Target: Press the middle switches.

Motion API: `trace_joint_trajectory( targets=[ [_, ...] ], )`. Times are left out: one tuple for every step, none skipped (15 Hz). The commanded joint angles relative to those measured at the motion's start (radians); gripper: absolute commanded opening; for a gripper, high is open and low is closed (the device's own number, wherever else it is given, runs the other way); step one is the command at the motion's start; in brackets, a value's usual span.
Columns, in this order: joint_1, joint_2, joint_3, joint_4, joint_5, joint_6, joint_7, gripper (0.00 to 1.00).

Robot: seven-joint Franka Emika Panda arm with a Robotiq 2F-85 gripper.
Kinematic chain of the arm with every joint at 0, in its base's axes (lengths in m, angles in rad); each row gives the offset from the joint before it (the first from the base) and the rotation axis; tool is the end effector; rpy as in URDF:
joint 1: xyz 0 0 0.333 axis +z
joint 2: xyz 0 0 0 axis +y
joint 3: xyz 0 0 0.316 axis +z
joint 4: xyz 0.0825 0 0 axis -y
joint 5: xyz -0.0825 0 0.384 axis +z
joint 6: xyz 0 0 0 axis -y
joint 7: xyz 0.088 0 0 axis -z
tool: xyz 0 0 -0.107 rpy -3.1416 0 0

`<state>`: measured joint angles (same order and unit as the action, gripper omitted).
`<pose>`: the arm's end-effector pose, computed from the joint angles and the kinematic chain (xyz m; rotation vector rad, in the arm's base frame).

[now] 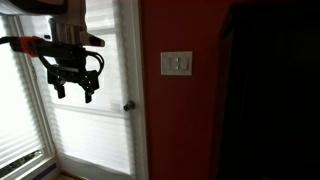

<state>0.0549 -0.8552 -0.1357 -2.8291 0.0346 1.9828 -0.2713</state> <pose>0.2902 -0.0168 0.4201 -2.9908 -0.3346 -0.0361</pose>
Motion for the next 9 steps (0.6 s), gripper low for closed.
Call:
trace_joint_trajectory(
  targets=[
    [-0.005, 0.001, 0.005, 0.002, 0.004, -0.002, -0.003, 1.00],
    [-0.005, 0.001, 0.005, 0.002, 0.004, -0.002, -0.003, 1.00],
    [-0.020, 0.024, 0.006, 0.021, 0.005, 0.027, 0.024, 1.00],
    [-0.037, 0.057, -0.004, 0.055, 0.004, 0.068, 0.039, 1.00],
    [-0.060, 0.087, -0.003, 0.086, -0.010, 0.109, 0.062, 1.00],
    [-0.081, 0.118, -0.002, 0.117, -0.022, 0.146, 0.083, 1.00],
    [-0.105, 0.148, 0.002, 0.144, -0.035, 0.183, 0.106, 1.00],
    [-0.124, 0.180, 0.001, 0.169, -0.041, 0.218, 0.120, 1.00],
    [-0.144, 0.218, 0.000, 0.193, -0.048, 0.258, 0.136, 1.00]
  ],
)
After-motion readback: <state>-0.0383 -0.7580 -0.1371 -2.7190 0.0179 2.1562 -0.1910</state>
